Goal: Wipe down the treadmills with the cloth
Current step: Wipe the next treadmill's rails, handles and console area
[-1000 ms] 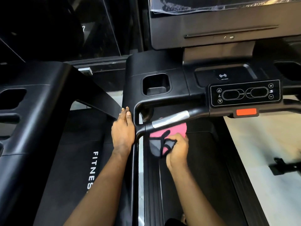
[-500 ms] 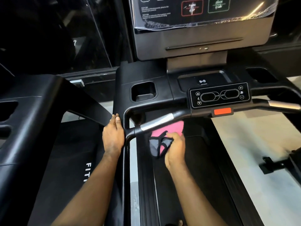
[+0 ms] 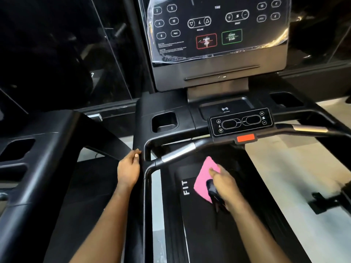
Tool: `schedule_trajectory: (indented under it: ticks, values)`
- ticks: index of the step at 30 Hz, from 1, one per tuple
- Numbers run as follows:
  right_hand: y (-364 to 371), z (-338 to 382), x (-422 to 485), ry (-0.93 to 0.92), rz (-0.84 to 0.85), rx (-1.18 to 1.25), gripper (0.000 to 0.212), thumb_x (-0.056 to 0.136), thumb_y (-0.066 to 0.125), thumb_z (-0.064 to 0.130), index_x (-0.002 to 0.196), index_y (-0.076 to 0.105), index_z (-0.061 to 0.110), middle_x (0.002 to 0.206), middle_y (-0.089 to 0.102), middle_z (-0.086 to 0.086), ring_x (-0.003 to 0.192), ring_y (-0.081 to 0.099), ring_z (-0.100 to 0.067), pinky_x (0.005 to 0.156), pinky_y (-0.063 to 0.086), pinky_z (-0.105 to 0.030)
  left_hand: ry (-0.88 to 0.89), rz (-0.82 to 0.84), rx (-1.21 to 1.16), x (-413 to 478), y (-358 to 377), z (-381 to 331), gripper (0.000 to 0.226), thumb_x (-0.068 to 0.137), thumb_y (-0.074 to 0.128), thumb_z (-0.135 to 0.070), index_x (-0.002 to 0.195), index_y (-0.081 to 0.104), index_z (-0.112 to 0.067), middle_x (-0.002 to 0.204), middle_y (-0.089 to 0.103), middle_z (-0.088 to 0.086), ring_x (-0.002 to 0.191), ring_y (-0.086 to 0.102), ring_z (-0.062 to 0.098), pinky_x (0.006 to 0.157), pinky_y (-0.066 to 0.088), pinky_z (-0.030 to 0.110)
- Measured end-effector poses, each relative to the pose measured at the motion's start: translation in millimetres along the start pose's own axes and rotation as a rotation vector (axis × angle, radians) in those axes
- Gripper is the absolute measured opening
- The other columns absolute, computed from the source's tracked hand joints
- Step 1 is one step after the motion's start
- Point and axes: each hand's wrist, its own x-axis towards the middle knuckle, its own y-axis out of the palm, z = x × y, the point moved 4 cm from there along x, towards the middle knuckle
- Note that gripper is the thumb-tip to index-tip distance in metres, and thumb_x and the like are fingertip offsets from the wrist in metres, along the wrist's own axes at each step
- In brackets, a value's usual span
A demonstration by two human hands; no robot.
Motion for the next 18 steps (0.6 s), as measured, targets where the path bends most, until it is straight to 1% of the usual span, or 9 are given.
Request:
schedule_trajectory:
  ticks: [1,3,5,7,10,12,14,16,18]
  values:
    - [13,10,-8,-0.055,0.069,-0.024,0.040,0.101,0.056,0.034,0.139,0.054,0.046,0.132,0.064,0.009,0.108,0.065,-0.014,0.082,0.052,-0.019,-0.011,0.067,-0.022,1,-3,4,0.030,0.103,0.049,-0.010,0.122,0.071,-0.016,0.127,0.069,0.000,0.121,0.060,0.016,0.104,0.038,0.021]
    - [58,18,-19,-0.114,0.221,-0.163,0.045,0.102,0.051,0.043,0.145,0.045,0.055,0.140,0.058,0.015,0.125,0.058,-0.013,0.095,0.050,-0.025,-0.007,0.194,-0.017,3,-10,13,0.040,0.100,0.051,-0.003,0.134,0.065,-0.019,0.140,0.060,-0.005,0.133,0.050,0.009,0.112,0.027,0.015]
    - [114,14,-27,-0.070,0.371,-0.109,0.042,0.102,0.048,0.042,0.144,0.050,0.050,0.116,0.069,0.006,0.093,0.067,-0.014,0.078,0.055,-0.029,0.025,0.302,0.031,3,-15,17,0.049,0.099,0.054,0.000,0.141,0.058,-0.023,0.146,0.050,-0.013,0.139,0.042,0.005,0.116,0.021,0.015]
    - [163,5,-37,-0.056,0.445,0.006,0.031,0.102,0.047,0.036,0.129,0.061,0.035,0.080,0.059,0.002,0.057,0.052,-0.010,0.056,0.045,-0.028,0.060,0.369,0.073,0,-15,18,0.054,0.099,0.054,-0.001,0.147,0.050,-0.026,0.146,0.041,-0.018,0.141,0.034,0.001,0.116,0.017,0.014]
    - [185,-9,-54,-0.080,0.478,0.095,0.044,0.097,0.046,0.044,0.139,0.042,0.058,0.057,0.045,0.017,0.051,0.039,-0.006,0.052,0.035,-0.026,0.057,0.401,0.081,-1,-14,19,0.054,0.102,0.053,-0.003,0.150,0.045,-0.026,0.149,0.035,-0.019,0.140,0.027,-0.003,0.118,0.013,0.015]
    - [174,-12,-58,-0.069,0.526,0.074,0.043,0.098,0.049,0.046,0.139,0.056,0.037,0.066,0.054,0.010,0.056,0.046,-0.011,0.055,0.040,-0.031,0.047,0.396,0.085,2,-15,20,0.053,0.101,0.052,-0.003,0.149,0.047,-0.026,0.152,0.037,-0.017,0.141,0.027,-0.002,0.121,0.014,0.020]
    - [157,-10,-51,-0.081,0.562,0.024,0.056,0.093,0.053,0.048,0.131,0.054,0.006,0.098,0.072,0.001,0.086,0.065,-0.013,0.081,0.053,-0.041,0.027,0.380,0.065,0,-14,19,0.052,0.101,0.052,-0.001,0.148,0.049,-0.024,0.154,0.039,-0.012,0.141,0.029,-0.001,0.121,0.015,0.021]
    - [138,-2,-45,-0.113,0.610,-0.008,0.046,0.098,0.057,0.035,0.131,0.059,0.002,0.122,0.072,-0.007,0.112,0.067,-0.018,0.105,0.046,-0.036,0.009,0.348,0.056,-2,-12,15,0.052,0.100,0.051,0.001,0.148,0.049,-0.020,0.154,0.041,-0.008,0.140,0.031,0.000,0.120,0.015,0.018]
    - [117,7,-39,-0.130,0.585,-0.007,0.044,0.098,0.061,0.032,0.137,0.061,0.011,0.130,0.069,0.000,0.121,0.064,-0.014,0.112,0.043,-0.032,0.021,0.310,0.139,0,-9,10,0.050,0.100,0.052,-0.001,0.147,0.051,-0.017,0.154,0.045,-0.004,0.142,0.037,0.007,0.118,0.019,0.017]
